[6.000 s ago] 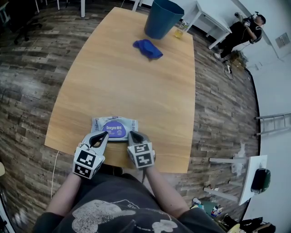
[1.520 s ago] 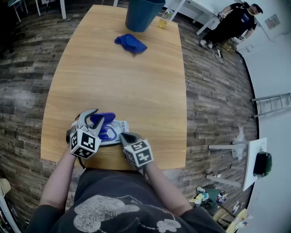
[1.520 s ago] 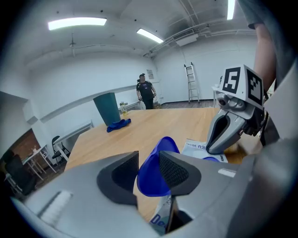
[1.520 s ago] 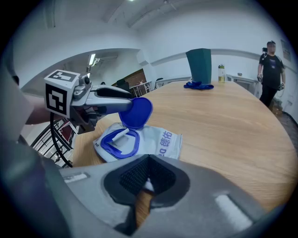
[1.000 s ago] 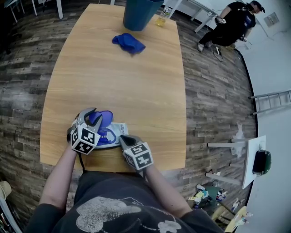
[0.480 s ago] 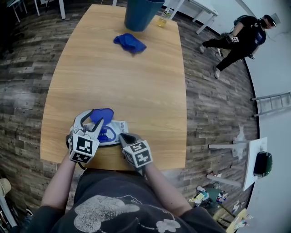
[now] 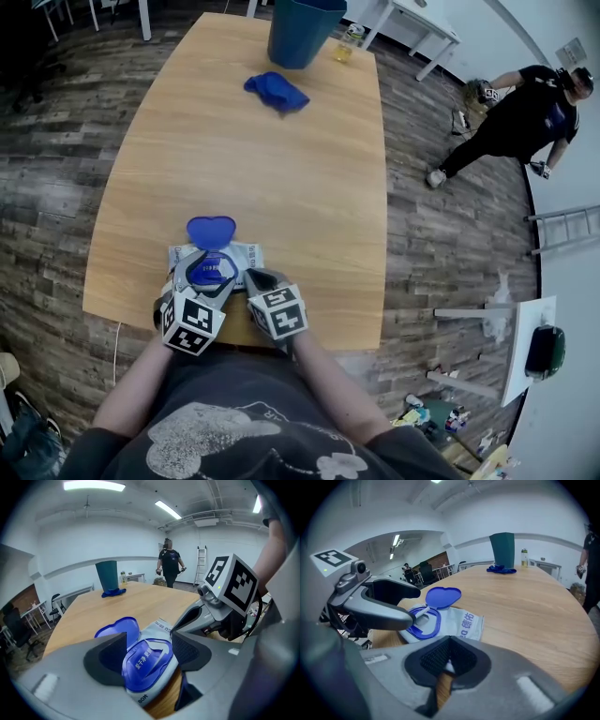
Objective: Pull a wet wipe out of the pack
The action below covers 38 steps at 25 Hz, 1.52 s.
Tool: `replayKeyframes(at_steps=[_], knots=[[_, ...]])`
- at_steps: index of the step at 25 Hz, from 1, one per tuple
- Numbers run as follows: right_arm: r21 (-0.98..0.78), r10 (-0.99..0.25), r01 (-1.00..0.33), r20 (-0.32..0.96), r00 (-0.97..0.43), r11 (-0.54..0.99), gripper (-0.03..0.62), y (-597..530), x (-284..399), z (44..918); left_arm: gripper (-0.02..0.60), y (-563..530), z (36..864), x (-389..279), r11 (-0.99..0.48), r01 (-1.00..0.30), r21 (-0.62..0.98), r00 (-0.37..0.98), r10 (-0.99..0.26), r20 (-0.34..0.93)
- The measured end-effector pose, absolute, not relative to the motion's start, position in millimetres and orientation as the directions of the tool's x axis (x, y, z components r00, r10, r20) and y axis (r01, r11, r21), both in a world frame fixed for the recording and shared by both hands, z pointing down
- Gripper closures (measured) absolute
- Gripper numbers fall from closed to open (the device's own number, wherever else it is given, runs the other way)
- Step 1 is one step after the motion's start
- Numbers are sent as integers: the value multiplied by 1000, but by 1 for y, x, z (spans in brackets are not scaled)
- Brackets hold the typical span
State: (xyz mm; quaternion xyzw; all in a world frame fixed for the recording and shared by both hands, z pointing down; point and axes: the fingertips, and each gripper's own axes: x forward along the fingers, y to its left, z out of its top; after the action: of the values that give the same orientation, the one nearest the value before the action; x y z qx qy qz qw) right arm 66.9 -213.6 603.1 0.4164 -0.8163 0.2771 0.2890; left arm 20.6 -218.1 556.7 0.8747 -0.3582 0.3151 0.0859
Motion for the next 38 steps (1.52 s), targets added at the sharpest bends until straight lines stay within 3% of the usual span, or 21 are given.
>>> replayKeyframes(at_steps=[2,10,15,23,31,35,38], knots=[[-205,-519,-837,702,-486,507,603,-214,66,603,257,-218,562,24,-720,-687,-97,523,-583,622],[-194,-494,-804,701,-514,562,603,-210,62,604,391,-221,580,22,-682,-712,-165,430,-610,665],[-187,-481,-783,698,-531,593,603,-209,63,602,534,-223,562,6,-578,-789,-210,352,-704,616],[-164,-497,-786,694,-521,595,603,-209,64,601,549,-229,560,-51,-400,-896,-192,213,-768,604],[-167,-527,-848,718,-454,503,603,-211,67,603,551,-230,576,-61,-458,-876,-153,276,-735,619],[53,-582,-806,720,-378,589,603,-206,64,591,549,-230,581,-57,-519,-844,-137,332,-705,627],[139,-593,-721,683,-426,679,603,-198,42,574,546,-229,584,-57,-553,-825,-114,375,-687,622]])
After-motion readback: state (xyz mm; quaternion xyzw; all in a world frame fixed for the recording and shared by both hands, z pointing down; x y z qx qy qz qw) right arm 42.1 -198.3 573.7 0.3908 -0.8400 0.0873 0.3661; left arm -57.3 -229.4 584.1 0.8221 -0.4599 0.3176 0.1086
